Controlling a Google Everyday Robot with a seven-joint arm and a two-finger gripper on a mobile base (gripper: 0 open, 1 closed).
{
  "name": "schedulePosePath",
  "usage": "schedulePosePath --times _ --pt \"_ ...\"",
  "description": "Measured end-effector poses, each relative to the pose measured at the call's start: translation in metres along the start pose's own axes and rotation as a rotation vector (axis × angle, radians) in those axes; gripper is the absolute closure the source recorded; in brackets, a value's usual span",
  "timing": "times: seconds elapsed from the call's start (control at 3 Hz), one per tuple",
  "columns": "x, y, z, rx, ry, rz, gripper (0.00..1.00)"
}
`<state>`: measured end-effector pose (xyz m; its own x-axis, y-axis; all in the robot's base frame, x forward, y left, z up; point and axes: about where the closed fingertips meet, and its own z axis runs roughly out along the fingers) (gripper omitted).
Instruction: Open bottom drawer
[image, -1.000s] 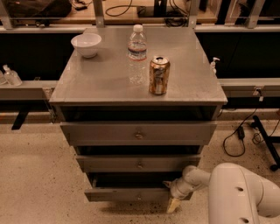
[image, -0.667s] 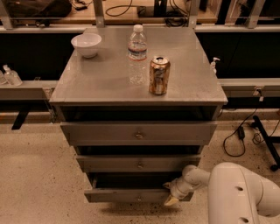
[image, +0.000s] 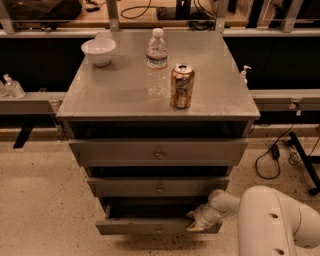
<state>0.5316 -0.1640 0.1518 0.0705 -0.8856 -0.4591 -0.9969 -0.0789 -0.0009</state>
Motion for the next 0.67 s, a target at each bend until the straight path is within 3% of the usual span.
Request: schedulePosePath --times 0.33,0.67 --pt "0.0 0.0 0.0 0.0 0.0 0.0 0.85" --pt "-0.0007 0.0008 0.0003 -0.002 -0.001 0.0 0.61"
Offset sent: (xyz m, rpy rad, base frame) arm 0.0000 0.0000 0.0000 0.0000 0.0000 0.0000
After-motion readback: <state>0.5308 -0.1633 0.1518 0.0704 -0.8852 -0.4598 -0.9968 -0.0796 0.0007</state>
